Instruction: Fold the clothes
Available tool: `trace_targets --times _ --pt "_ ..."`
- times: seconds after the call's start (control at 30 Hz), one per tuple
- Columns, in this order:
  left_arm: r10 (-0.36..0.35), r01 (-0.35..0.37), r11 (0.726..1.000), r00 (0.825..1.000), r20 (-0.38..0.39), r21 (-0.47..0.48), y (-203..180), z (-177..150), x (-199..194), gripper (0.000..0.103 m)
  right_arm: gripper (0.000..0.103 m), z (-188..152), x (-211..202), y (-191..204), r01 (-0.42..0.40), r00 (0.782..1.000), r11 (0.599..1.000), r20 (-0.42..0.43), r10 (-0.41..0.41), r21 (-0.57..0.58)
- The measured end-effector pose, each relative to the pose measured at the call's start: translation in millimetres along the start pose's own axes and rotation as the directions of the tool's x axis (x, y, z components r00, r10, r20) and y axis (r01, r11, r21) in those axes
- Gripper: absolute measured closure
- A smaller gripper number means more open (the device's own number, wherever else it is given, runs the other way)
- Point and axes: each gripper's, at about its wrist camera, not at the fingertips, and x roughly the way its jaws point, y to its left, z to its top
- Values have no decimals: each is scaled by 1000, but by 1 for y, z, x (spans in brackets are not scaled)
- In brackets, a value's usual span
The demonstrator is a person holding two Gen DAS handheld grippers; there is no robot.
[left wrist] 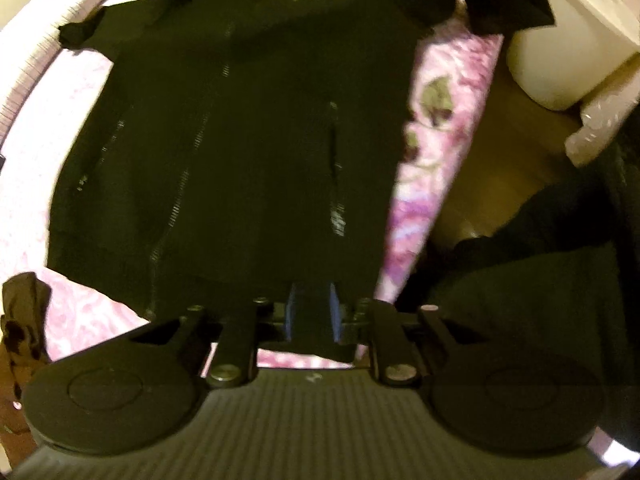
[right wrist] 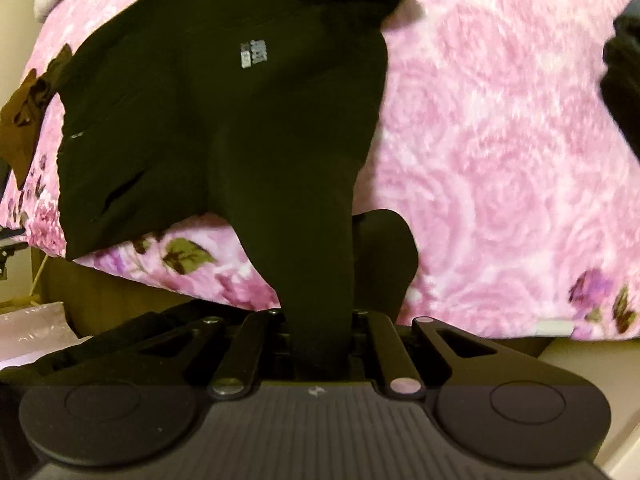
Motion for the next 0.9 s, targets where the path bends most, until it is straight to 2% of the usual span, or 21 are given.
trace_targets --times 0.13,0.23,0.37,0.5,0.57,0.63,0.77,0.9 --pt "19 -19 1000 999 38 -2 24 12 5 80 94 1 0 -3 -71 997 996 -11 71 59" --pt "14 -15 1000 997 69 5 40 25 13 77 94 3 -10 -4 -95 995 990 21 93 108" --pt "7 -11 999 994 107 33 52 40 22 76 94 13 -14 1 -35 999 994 7 35 99" --pt "-6 -3 997 992 129 72 60 46 25 73 93 20 -5 11 -27 999 995 -37 30 95" --pt "-19 10 997 992 126 73 64 46 29 73 79 14 -1 22 -40 998 995 -41 44 88" --pt "-33 23 997 992 120 76 67 47 34 73 57 5 7 34 -73 996 993 -49 78 93" --pt "-38 25 994 991 128 102 75 49 36 69 57 -13 16 41 -69 997 990 -37 74 126" --pt "-19 6 996 989 146 92 97 54 36 64 54 -19 11 36 -74 997 975 33 69 211"
